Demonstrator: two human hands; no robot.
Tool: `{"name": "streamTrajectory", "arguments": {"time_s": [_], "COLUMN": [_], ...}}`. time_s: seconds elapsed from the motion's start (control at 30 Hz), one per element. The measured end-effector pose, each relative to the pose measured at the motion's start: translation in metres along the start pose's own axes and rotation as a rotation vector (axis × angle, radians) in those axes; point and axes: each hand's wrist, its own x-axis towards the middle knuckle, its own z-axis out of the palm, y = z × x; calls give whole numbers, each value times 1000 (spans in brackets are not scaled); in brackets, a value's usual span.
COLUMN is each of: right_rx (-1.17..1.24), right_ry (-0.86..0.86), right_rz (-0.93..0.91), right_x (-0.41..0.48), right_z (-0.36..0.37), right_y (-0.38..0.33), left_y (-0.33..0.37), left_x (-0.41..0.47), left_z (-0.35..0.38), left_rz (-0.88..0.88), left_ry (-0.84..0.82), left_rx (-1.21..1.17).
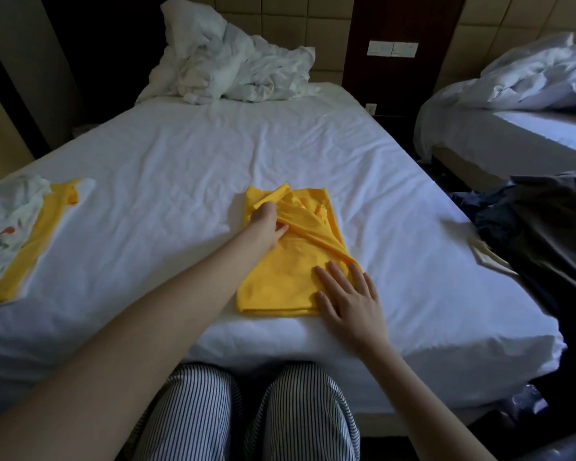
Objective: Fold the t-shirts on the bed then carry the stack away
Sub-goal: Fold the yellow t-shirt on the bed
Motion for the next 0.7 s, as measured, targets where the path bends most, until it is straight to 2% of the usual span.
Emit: {"name": "streamTrajectory", "arguments": {"time_s": [0.1,0.17,0.2,0.3,0.4,0.43,0.47,0.53,0.7], "right_rx": [13,23,27,31,22,22,24,20,10], "right_ry": [2,20,30,39,40,40,38,40,27], "right_rz": [-5,-11,-13,-15,-15,-11,-8,-8,-6], "right_x": [2,3,3,4,4,5,5,5,5], "right_z": [0,2,3,5,6,6,5,4,0], "right_y": [1,3,4,5,4,4,3,3,0], "left_y": [27,42,45,23,-30,-43,-49,-50,-57], "left_x": [12,11,11,23,48,51,51,47,19], "left_z": [27,49,58,58,17,7,2,4,-13], "left_rz": [-51,12,82,389,739,820,871,903,849], "left_ry": [-209,-391,-423,-404,-325,-278,-242,-212,-149], "left_rx": [-183,-112,14,563,1488,1675,1736,1715,1670]}}
